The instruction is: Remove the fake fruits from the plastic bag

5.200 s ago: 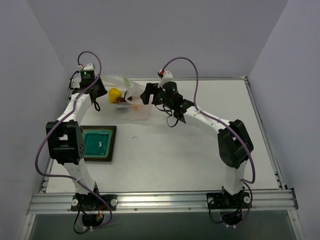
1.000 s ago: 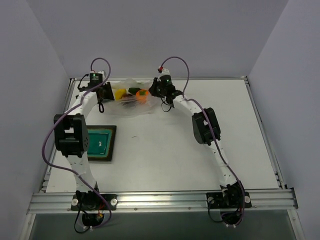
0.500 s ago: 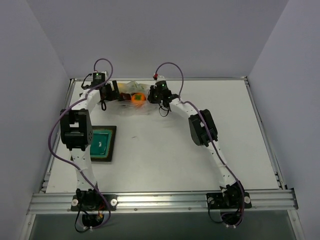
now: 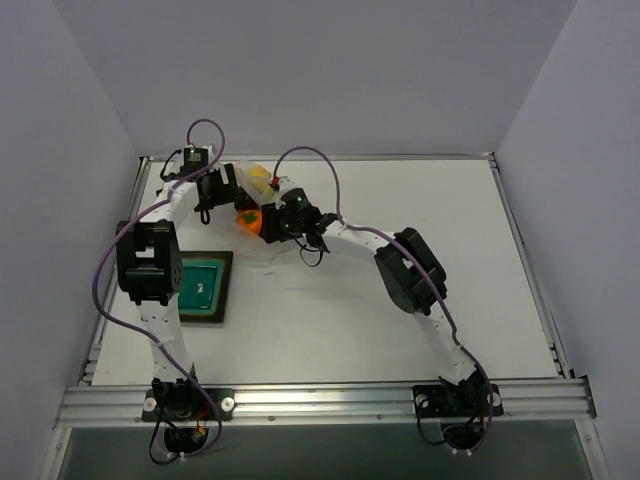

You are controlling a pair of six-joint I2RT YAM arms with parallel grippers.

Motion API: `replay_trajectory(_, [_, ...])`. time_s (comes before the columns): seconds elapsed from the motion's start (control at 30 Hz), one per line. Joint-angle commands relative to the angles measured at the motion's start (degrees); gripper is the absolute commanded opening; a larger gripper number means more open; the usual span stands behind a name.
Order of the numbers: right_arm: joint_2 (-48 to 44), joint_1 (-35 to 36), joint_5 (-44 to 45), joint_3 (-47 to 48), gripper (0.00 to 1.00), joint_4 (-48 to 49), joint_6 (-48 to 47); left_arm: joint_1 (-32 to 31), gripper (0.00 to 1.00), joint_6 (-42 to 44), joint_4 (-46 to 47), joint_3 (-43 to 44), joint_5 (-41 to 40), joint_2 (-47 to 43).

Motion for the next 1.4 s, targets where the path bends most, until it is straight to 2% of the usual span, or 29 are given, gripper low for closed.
replay_trajectory(0.0, [-7.7, -3.8, 1.8, -2.0, 0.6, 0.6, -2.0, 0.4, 0.82, -1.1, 1.9, -1.7, 0.7, -6.8])
replay_trajectory(0.1, [-11.5, -4.0, -0.1, -3.5, 0.75, -2.1, -5.4, 0.4, 0.82, -2.2, 3.3, -4.4, 1.0, -8.6])
replay_trajectory(0.2, [-14.5, -4.1, -3.2, -4.6, 0.79, -4.2, -7.4, 0.4, 0.79, -3.2, 4.0, -6.5, 0.3, -9.4])
replay_trajectory(0.37, [-16.4, -4.0, -3.9, -3.5, 0.74, -5.7, -9.1, -0.6, 0.68, -3.0, 3.2, -7.9, -0.8, -10.5])
replay_trajectory(0.4, [-15.8, -4.0, -3.8, -2.2, 0.65, -6.0, -9.4, -0.8, 0.67, -3.0, 2.8, -7.9, -0.9, -10.7])
replay_trajectory(0.43, [-15.2, -4.0, -3.7, -1.2, 0.61, -6.4, -9.5, -1.4, 0.66, -3.0, 2.5, -7.9, -1.0, -10.9])
replay_trajectory(0.5, [-13.2, -3.5, -3.9, 2.9, 0.57, -8.4, -11.1, -2.0, 0.61, -3.2, 2.1, -8.1, -1.1, -11.8])
replay_trajectory(0.57, [-12.1, -2.6, -2.8, 5.1, 0.63, -8.5, -13.5, -2.8, 0.57, -3.3, 2.1, -8.6, -1.4, -13.0])
replay_trajectory(0.6, [-10.1, -2.4, -1.9, 6.4, 0.7, -8.6, -15.0, -2.9, 0.56, -3.3, 2.1, -8.8, -1.5, -13.3])
replay_trajectory(0.73, [-2.5, -2.4, 4.0, 18.8, 0.78, -12.3, -22.9, -3.3, 0.51, -3.9, 2.0, -9.5, -1.2, -14.2])
replay_trajectory(0.83, [3.9, -2.5, 5.9, 28.0, 0.79, -14.6, -25.7, -3.6, 0.48, -4.3, 1.4, -10.1, -1.2, -14.0])
replay_trajectory(0.93, [9.0, -2.5, 7.8, 32.7, 0.77, -15.5, -27.7, -4.3, 0.43, -4.5, 0.9, -10.8, -1.7, -13.8])
replay_trajectory(0.97, [10.1, -2.5, 9.1, 35.6, 0.75, -15.5, -28.2, -4.4, 0.42, -4.6, 1.0, -11.0, -1.9, -13.8])
replay_trajectory(1.0, [12.0, -2.5, 14.5, 37.1, 0.67, -15.1, -27.9, -5.0, 0.41, -4.6, 0.9, -11.4, -2.5, -13.8])
replay_trajectory(1.07, [12.8, -2.8, 16.1, 38.5, 0.56, -10.5, -27.6, -5.7, 0.39, -3.7, 0.3, -11.3, -3.4, -13.1])
replay_trajectory(1.1, [13.1, -3.0, 18.5, 38.2, 0.43, -8.1, -26.8, -6.4, 0.38, -3.5, -0.6, -11.3, -4.1, -13.0])
replay_trajectory(1.13, [13.4, -3.4, 19.8, 38.3, 0.36, -6.3, -26.2, -6.6, 0.34, -2.6, -1.1, -11.4, -4.6, -12.6])
replay_trajectory(1.17, [14.6, -3.8, 21.1, 39.3, 0.24, -3.6, -24.3, -6.9, 0.32, -2.4, -1.5, -11.5, -5.4, -12.5])
replay_trajectory(1.27, [18.8, -6.3, 21.9, 42.2, 0.16, -1.6, -21.0, -7.7, 0.26, -1.7, -2.1, -12.4, -7.1, -12.3])
replay_trajectory(1.37, [24.7, -8.9, 19.1, 47.2, 0.15, -1.8, -18.2, -8.6, 0.22, -1.2, -2.6, -12.0, -7.4, -11.4])
